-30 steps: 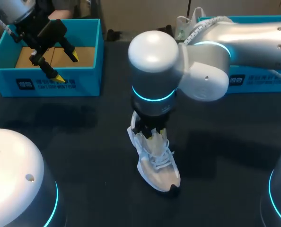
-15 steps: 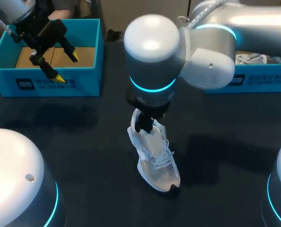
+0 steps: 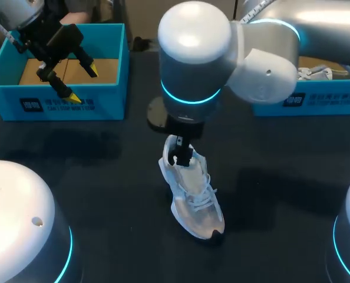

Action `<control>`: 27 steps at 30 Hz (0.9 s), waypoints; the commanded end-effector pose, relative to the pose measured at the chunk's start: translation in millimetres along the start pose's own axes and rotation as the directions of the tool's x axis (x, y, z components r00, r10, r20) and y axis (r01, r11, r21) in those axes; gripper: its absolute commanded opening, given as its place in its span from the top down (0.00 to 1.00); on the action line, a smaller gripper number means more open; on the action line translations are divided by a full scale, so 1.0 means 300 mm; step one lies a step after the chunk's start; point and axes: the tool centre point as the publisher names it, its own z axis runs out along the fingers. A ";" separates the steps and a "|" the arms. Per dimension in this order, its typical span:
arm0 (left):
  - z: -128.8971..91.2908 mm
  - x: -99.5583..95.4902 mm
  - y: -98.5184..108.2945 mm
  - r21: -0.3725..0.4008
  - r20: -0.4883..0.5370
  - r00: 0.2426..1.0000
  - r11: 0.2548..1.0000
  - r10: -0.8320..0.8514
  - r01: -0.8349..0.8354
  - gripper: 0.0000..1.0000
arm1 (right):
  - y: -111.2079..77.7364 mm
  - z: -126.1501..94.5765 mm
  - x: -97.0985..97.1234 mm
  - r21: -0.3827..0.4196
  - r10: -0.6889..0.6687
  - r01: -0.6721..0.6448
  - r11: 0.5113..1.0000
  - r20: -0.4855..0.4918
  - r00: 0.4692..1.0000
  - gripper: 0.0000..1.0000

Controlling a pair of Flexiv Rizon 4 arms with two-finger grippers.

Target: Take the shoe out of the shoebox, open the shoe tongue, remove and reinsert the insole, then place the shoe into the shoebox

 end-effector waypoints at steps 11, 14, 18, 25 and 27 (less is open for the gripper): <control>-0.001 0.003 -0.001 -0.003 0.000 1.000 1.000 0.000 0.000 0.00 | 0.092 0.079 -0.101 -0.033 -0.278 0.281 0.959 0.066 0.958 0.00; -0.001 0.003 -0.001 -0.003 0.000 1.000 1.000 0.000 0.000 0.00 | 0.118 0.121 -0.120 -0.045 -0.354 0.355 0.934 0.028 0.935 0.00; -0.001 0.003 -0.001 -0.003 0.000 1.000 1.000 0.000 0.000 0.00 | 0.151 0.172 -0.142 -0.051 -0.413 0.413 0.909 0.008 0.911 0.00; -0.001 0.003 -0.001 -0.003 0.000 1.000 1.000 0.000 0.000 0.00 | 0.179 0.271 -0.170 -0.065 -0.434 0.432 0.900 -0.029 0.900 0.00; -0.001 0.003 -0.001 -0.003 0.000 1.000 1.000 0.000 0.000 0.00 | 0.181 0.288 -0.170 -0.078 -0.438 0.434 0.897 -0.038 0.898 0.00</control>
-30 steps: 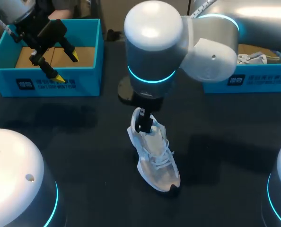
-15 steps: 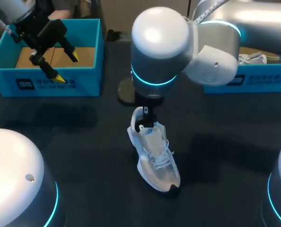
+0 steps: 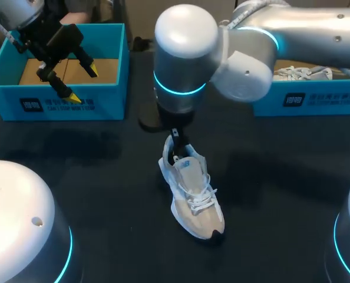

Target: Take the shoe out of the shoebox, open the shoe tongue, remove and reinsert the insole, then place the shoe into the shoebox

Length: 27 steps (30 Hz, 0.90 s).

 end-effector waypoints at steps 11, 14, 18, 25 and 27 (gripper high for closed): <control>-0.001 0.003 0.000 -0.003 0.000 1.000 1.000 0.000 0.000 0.00 | 0.014 0.135 -0.044 -0.006 -0.038 0.038 0.999 -0.037 0.999 0.00; -0.001 0.003 0.000 -0.003 0.000 1.000 1.000 0.000 0.000 0.00 | 0.000 0.154 -0.052 -0.004 -0.041 0.041 0.999 -0.046 0.998 0.00; -0.001 0.003 0.000 -0.003 0.000 1.000 1.000 0.000 0.000 0.00 | -0.020 0.181 -0.057 0.007 -0.044 0.044 0.999 -0.064 0.997 0.00; -0.001 0.003 0.000 -0.003 0.000 1.000 1.000 0.000 0.000 0.00 | -0.037 0.232 -0.056 -0.007 -0.042 0.042 0.999 -0.086 0.995 0.00; -0.001 0.003 0.000 -0.003 0.000 1.000 1.000 0.000 0.000 0.00 | -0.038 0.249 -0.054 -0.009 -0.042 0.041 0.999 -0.095 0.995 0.00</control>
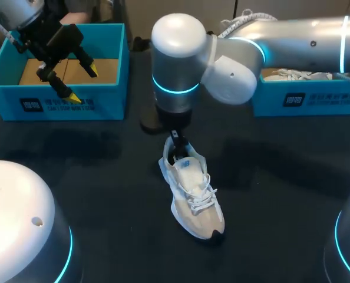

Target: Take the shoe out of the shoebox, open the shoe tongue, remove and reinsert the insole, then place the shoe into the shoebox

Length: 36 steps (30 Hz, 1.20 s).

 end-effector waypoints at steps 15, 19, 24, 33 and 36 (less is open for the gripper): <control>-0.001 0.003 -0.001 -0.003 0.000 1.000 1.000 0.000 0.000 0.00 | -0.008 0.063 0.013 -0.001 0.018 -0.018 1.000 -0.029 0.999 1.00; -0.001 0.003 -0.001 -0.003 0.000 1.000 1.000 0.000 0.000 0.00 | -0.022 0.037 0.026 -0.001 0.035 -0.035 0.999 -0.007 0.999 1.00; -0.001 0.003 -0.001 -0.003 0.000 1.000 1.000 0.000 0.000 0.00 | -0.050 -0.017 0.026 0.018 0.055 -0.056 0.998 0.026 0.998 1.00; -0.001 0.003 -0.001 -0.003 0.000 1.000 1.000 0.000 0.000 0.00 | -0.156 -0.181 -0.012 0.073 0.080 -0.087 0.993 0.102 0.992 1.00; -0.001 0.003 -0.001 -0.003 0.000 1.000 1.000 0.000 0.000 0.00 | -0.225 -0.267 -0.038 0.079 0.127 -0.139 0.987 0.132 0.983 1.00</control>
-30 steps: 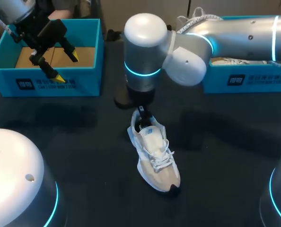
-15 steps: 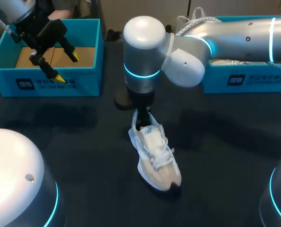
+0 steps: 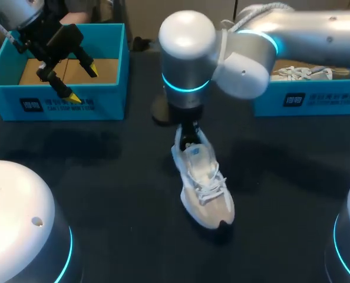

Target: Take the shoe out of the shoebox, open the shoe tongue, remove and reinsert the insole, then place the shoe into the shoebox

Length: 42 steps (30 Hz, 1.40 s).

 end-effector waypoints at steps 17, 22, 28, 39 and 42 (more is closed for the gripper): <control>-0.001 0.003 0.000 -0.003 0.000 1.000 1.000 0.000 0.000 0.00 | -0.092 -0.156 -0.016 -0.008 0.041 -0.041 0.999 0.025 0.999 1.00; -0.001 0.003 0.000 -0.003 0.000 1.000 1.000 0.000 0.000 0.00 | -0.146 -0.180 -0.049 0.016 0.039 -0.040 0.999 0.049 0.998 1.00; -0.001 0.003 0.000 -0.003 0.000 1.000 1.000 0.000 0.000 0.00 | -0.275 -0.219 -0.124 0.051 0.040 -0.045 0.998 0.094 0.995 1.00; -0.001 0.003 0.000 -0.003 0.000 1.000 1.000 0.000 0.000 0.00 | -0.636 -0.343 -0.350 0.093 0.083 -0.100 0.991 0.177 0.981 1.00; -0.052 -0.020 0.022 -0.036 0.054 0.987 0.987 -0.152 0.154 0.00 | -0.681 -0.361 -0.389 0.113 0.087 -0.107 0.988 0.165 0.982 1.00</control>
